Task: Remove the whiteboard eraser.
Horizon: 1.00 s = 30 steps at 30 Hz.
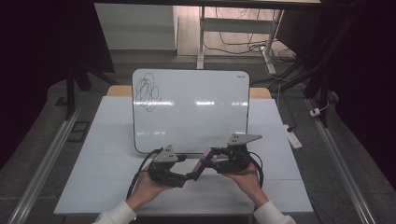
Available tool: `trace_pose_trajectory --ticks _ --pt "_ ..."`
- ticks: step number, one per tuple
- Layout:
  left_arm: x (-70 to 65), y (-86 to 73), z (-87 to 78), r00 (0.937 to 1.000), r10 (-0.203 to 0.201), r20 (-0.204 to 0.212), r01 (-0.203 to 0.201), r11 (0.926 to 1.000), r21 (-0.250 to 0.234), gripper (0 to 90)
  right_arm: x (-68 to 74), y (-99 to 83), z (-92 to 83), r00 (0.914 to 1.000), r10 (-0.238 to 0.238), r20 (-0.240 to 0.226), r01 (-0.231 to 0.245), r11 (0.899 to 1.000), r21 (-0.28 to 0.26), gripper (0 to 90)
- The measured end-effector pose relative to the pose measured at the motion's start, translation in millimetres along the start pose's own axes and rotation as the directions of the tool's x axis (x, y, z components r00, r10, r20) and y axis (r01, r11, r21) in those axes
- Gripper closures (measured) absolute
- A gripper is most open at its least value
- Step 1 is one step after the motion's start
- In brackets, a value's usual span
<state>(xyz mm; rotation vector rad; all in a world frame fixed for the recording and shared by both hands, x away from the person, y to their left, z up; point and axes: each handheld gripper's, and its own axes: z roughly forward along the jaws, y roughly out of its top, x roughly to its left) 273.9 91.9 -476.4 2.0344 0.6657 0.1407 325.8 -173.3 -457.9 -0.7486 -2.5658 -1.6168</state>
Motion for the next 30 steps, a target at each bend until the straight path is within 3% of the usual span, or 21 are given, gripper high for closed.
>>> trace_pose_trajectory --ticks 5,10,12,16,24,25,27,30 --pt "4.4 0.1 -2.2 0.9972 0.015 0.073 -0.015 0.9999 0.004 24.2 2.4 -0.1 0.5 0.9976 -0.059 -0.037 0.059 0.998 0.011 36.9" --pt "4.7 -0.3 1.3 0.9907 0.025 0.134 -0.028 0.9994 0.019 21.5 6.5 -0.4 2.0 0.9875 -0.118 -0.104 0.120 0.993 0.013 36.9" --pt "5.2 -0.5 2.8 0.9840 0.026 0.176 -0.030 0.9992 0.024 21.1 7.4 -0.5 1.8 0.9853 -0.126 -0.115 0.128 0.992 0.011 36.9" --pt "4.7 -0.9 6.2 0.9697 0.031 0.243 -0.041 0.9985 0.036 20.2 10.1 -0.4 0.0 0.9706 -0.166 -0.174 0.167 0.986 -0.010 36.9" --pt "4.3 -3.2 12.3 0.9519 0.034 0.305 -0.051 0.9976 0.047 23.9 11.9 -1.0 -1.4 0.9533 -0.187 -0.237 0.186 0.982 -0.029 37.0" --pt "4.4 -3.3 13.0 0.9514 0.036 0.306 -0.053 0.9973 0.050 24.7 13.0 -1.0 -1.3 0.9472 -0.196 -0.254 0.194 0.980 -0.034 37.0" --pt "4.1 -3.8 14.0 0.9488 0.036 0.314 -0.054 0.9973 0.050 25.5 13.5 -1.0 -1.1 0.9435 -0.200 -0.265 0.197 0.980 -0.038 37.0" --pt "3.6 -4.1 15.3 0.9392 0.037 0.341 -0.058 0.9971 0.050 29.4 14.7 -1.1 -0.9 0.9370 -0.209 -0.280 0.207 0.978 -0.039 37.0"
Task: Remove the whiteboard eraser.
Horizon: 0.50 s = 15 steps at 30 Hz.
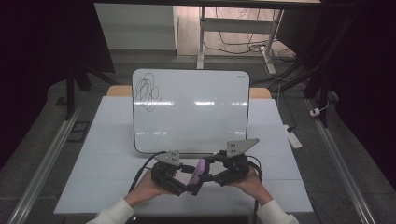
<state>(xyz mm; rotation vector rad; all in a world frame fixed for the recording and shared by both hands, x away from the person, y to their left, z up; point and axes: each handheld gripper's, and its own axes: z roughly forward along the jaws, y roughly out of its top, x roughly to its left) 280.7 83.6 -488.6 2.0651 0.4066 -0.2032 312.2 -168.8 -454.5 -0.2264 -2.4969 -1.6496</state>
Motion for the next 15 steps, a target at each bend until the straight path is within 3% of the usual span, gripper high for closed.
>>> trace_pose_trajectory --ticks 5,12,15 --pt "0.5 -0.7 3.4 0.9990 -0.003 0.045 0.003 1.0000 0.003 37.6 0.8 -0.2 2.2 0.9997 -0.009 -0.024 0.009 1.000 0.005 37.1" --pt "1.5 -0.9 2.4 0.9989 -0.022 0.042 0.021 0.9998 0.005 39.4 0.5 -0.8 3.3 0.9998 -0.002 -0.018 0.002 1.000 0.006 36.2" --pt "2.3 -0.6 0.5 0.9991 -0.029 0.031 0.029 0.9996 -0.002 40.0 1.1 -0.8 1.5 0.9998 0.008 0.017 -0.007 1.000 -0.016 31.6"
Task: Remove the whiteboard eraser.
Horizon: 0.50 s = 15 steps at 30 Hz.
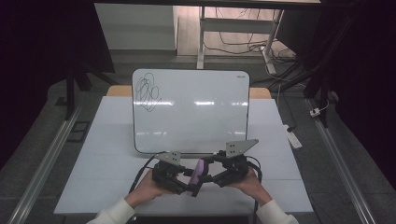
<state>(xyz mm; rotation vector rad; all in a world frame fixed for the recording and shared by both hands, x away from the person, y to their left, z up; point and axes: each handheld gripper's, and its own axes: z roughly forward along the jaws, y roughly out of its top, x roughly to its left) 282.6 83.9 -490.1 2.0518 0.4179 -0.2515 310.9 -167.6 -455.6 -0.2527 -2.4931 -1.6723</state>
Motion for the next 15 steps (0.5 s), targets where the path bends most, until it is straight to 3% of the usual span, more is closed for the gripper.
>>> trace_pose_trajectory --ticks 4,7,10,11,12,14,15 --pt "0.8 -1.3 -3.0 0.9987 -0.008 -0.051 0.008 1.0000 -0.003 40.2 -3.0 -0.6 -5.8 0.9989 0.031 0.036 -0.030 0.999 -0.044 26.0" --pt "2.3 -1.8 -6.9 0.9943 -0.018 -0.105 0.017 0.9998 -0.012 40.3 -4.5 -1.2 -10.1 0.9976 0.043 0.054 -0.039 0.997 -0.065 24.9" --pt "2.7 -1.8 -11.3 0.9853 -0.021 -0.170 0.020 0.9997 -0.012 40.4 -6.4 -2.4 -16.5 0.9939 0.055 0.096 -0.046 0.994 -0.097 24.6" --pt "2.7 -1.8 -13.1 0.9816 -0.027 -0.189 0.024 0.9996 -0.015 40.4 -8.0 -4.2 -21.0 0.9889 0.067 0.133 -0.053 0.992 -0.111 24.7" --pt "2.9 -1.8 -15.3 0.9778 -0.031 -0.207 0.027 0.9995 -0.018 40.4 -8.0 -4.2 -21.0 0.9889 0.067 0.133 -0.053 0.992 -0.111 24.7" --pt "3.2 -1.9 -19.9 0.9688 -0.038 -0.245 0.034 0.9992 -0.020 40.4 -9.8 -9.4 -26.8 0.9766 0.076 0.201 -0.055 0.992 -0.111 24.9" --pt "3.3 -2.1 -22.3 0.9648 -0.043 -0.259 0.039 0.9990 -0.024 40.4 -9.8 -9.4 -26.8 0.9766 0.076 0.201 -0.055 0.992 -0.111 24.9"
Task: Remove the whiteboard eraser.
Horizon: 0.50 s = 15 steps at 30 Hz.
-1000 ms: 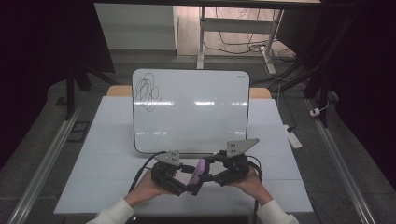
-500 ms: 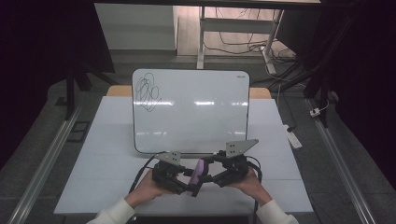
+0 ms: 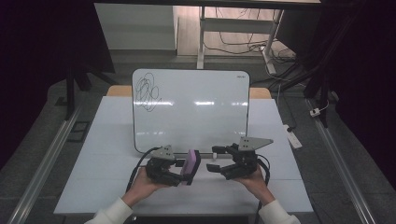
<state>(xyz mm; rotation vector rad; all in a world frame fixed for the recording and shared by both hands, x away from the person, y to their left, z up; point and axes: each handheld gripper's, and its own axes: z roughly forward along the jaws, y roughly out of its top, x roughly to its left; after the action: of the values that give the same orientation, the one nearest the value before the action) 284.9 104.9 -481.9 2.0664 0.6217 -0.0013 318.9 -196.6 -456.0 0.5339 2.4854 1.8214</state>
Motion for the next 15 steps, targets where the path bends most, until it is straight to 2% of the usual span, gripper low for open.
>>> trace_pose_trajectory --ticks 1,2,3,4,5,6,7,8,9,10,11,12,15 --pt "0.7 -0.3 -2.5 0.9999 -0.002 -0.016 0.002 1.0000 0.000 40.4 -1.4 -4.7 -4.8 0.9979 -0.006 0.065 0.005 1.000 0.008 25.4" --pt "1.3 -0.5 -4.9 0.9995 -0.004 -0.032 0.004 1.0000 -0.001 40.4 -2.3 -7.3 -7.8 0.9948 -0.007 0.101 0.006 1.000 0.009 25.7" --pt "2.0 -0.8 -7.4 0.9990 -0.006 -0.044 0.006 1.0000 0.000 40.4 -2.3 -7.3 -7.8 0.9948 -0.007 0.101 0.006 1.000 0.009 25.7" --pt "2.5 -1.2 -9.9 0.9984 -0.008 -0.056 0.008 1.0000 -0.003 40.4 -4.6 -13.5 -14.7 0.9862 -0.002 0.166 0.000 1.000 0.010 26.3" --pt "3.0 -1.5 -12.4 0.9977 -0.012 -0.066 0.011 0.9999 -0.007 40.4 -5.1 -17.0 -18.3 0.9797 -0.004 0.200 0.000 1.000 0.020 26.3" --pt "3.6 -1.7 -15.0 0.9970 -0.014 -0.076 0.014 0.9999 -0.009 40.4 -5.4 -20.8 -21.7 0.9723 -0.016 0.233 0.009 1.000 0.029 26.5" --pt "4.5 -2.0 -17.5 0.9964 -0.020 -0.082 0.019 0.9997 -0.013 40.4 -5.4 -20.8 -21.7 0.9723 -0.016 0.233 0.009 1.000 0.029 26.5" --pt "5.4 -2.5 -20.0 0.9958 -0.024 -0.088 0.023 0.9996 -0.018 40.4 -5.7 -28.5 -28.5 0.9550 -0.036 0.294 0.021 0.998 0.056 26.6" --pt "6.2 -3.0 -22.4 0.9949 -0.031 -0.096 0.029 0.9993 -0.024 40.4 -6.1 -32.0 -32.2 0.9470 -0.042 0.318 0.022 0.998 0.065 26.6" --pt "7.0 -3.4 -24.8 0.9938 -0.037 -0.105 0.034 0.9991 -0.026 40.4 -6.1 -32.0 -32.2 0.9470 -0.042 0.318 0.022 0.998 0.065 26.6" --pt "7.7 -3.8 -27.1 0.9929 -0.042 -0.111 0.039 0.9988 -0.028 40.4 -7.2 -38.1 -39.3 0.9347 -0.042 0.353 0.019 0.997 0.069 26.6" --pt "8.2 -4.2 -29.4 0.9922 -0.044 -0.117 0.041 0.9987 -0.031 40.4 -7.2 -38.1 -39.3 0.9347 -0.042 0.353 0.019 0.997 0.069 26.6" --pt "9.3 -5.2 -35.5 0.9901 -0.044 -0.134 0.039 0.9985 -0.038 40.4 -8.9 -45.4 -48.7 0.9182 -0.040 0.394 0.015 0.998 0.068 26.6"
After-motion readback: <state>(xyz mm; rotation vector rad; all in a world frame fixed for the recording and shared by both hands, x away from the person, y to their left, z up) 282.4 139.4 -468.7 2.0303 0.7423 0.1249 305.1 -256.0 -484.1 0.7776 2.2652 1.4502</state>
